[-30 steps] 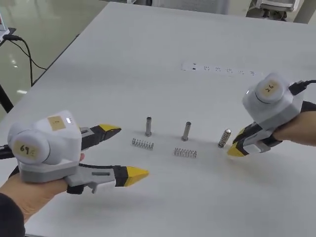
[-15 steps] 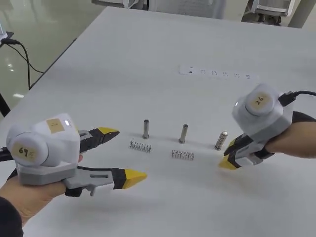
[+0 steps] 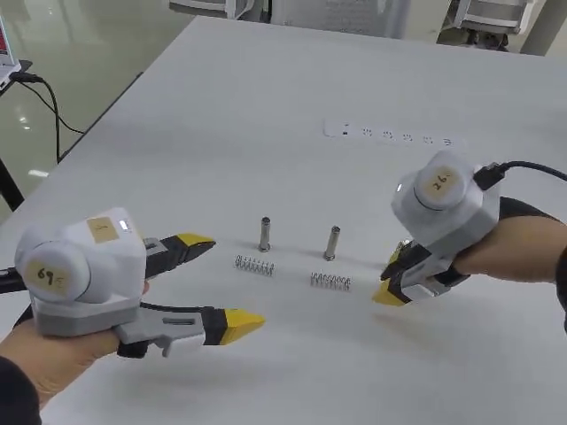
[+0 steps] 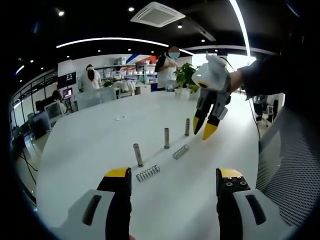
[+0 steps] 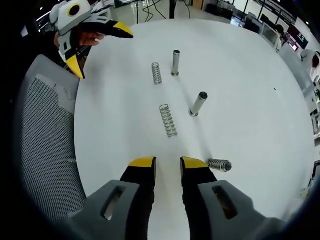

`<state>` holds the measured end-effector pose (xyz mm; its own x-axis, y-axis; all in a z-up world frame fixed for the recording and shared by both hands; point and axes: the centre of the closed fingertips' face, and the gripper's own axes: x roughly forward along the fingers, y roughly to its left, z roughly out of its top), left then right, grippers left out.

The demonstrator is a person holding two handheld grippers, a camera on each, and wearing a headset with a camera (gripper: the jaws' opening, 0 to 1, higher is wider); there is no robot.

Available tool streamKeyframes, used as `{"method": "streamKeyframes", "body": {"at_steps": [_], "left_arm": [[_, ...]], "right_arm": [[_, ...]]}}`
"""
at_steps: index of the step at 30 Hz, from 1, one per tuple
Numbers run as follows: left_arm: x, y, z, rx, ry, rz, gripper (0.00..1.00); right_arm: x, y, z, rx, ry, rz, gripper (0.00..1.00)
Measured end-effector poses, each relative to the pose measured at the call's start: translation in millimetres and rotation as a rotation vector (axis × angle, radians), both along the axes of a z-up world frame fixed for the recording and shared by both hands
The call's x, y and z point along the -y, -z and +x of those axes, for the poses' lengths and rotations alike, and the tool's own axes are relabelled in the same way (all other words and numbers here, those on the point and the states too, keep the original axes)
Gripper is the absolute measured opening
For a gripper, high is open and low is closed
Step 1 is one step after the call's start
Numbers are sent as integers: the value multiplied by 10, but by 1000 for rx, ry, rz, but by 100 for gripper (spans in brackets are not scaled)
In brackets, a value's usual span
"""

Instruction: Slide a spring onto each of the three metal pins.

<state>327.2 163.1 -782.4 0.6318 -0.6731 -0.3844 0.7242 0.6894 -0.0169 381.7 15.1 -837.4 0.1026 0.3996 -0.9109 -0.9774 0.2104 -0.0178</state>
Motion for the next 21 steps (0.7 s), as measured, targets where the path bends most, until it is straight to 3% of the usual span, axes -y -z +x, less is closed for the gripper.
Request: {"method": "streamKeyframes", "body": {"at_steps": [12,21], "left_arm": [[-2,16,-13,-6,0,2,66],[0,38,-20,-15,-1,3,66]], "right_arm": [[-259,58,81,4,-53,-3,21],[-332,178,123,-4,-81,-19,20]]}}
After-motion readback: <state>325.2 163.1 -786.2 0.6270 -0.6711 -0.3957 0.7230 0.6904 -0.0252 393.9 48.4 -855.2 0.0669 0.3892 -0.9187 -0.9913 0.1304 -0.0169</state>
